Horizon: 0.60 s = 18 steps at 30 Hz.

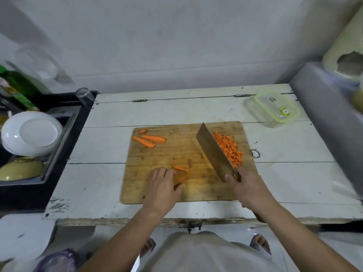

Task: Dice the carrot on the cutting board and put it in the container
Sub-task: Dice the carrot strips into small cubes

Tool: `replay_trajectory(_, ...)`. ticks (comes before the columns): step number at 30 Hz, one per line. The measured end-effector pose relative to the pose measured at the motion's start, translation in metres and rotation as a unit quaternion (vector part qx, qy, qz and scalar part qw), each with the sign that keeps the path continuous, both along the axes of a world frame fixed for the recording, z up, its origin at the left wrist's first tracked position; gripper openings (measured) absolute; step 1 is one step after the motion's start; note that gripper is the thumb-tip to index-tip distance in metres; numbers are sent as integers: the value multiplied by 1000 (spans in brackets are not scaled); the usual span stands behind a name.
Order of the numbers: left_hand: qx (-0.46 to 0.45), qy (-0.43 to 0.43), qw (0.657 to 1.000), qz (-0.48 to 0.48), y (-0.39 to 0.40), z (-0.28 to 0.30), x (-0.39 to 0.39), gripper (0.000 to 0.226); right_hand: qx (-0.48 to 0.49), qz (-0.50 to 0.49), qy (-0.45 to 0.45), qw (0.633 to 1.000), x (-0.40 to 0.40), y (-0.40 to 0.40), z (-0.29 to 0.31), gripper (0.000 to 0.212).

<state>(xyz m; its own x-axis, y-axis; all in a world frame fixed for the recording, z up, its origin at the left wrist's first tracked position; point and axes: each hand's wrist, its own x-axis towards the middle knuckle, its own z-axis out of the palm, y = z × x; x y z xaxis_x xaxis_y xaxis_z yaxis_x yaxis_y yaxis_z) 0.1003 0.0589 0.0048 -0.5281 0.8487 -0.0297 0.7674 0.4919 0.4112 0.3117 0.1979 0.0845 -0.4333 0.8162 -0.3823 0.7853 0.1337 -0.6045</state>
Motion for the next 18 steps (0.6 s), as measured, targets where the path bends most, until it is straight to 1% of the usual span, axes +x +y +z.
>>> replay_trajectory(5, 34, -29, 998, 34, 11, 2, 10, 32, 3, 31, -8, 999, -1, -6, -3, 25)
replay_trajectory(7, 49, -24, 998, 32, 14, 3, 6, 42, 4, 37, -12, 999, 0, -6, -3, 25)
replay_trajectory(9, 25, 3, 1000, -20, 18, 5, -8, 51, 1, 40, -15, 999, 0, -7, -4, 26)
replay_trajectory(11, -9, 5, 997, -82, 24, 10, -26, 41, 1, 41, -17, 999, -1, -6, -3, 27)
replay_trajectory(13, -22, -20, 994, -108, 27, 15, -36, 27, -1, 41, -16, 999, -1, -6, -2, 27)
replay_trajectory(15, -7, -25, 995, -95, 26, 16, -34, 20, 1, 42, -12, 999, 0, -6, -2, 26)
replay_trajectory(18, 39, -25, 997, -60, 27, 11, -9, 15, 28, 61, -20, 998, 3, -7, -1, 26)
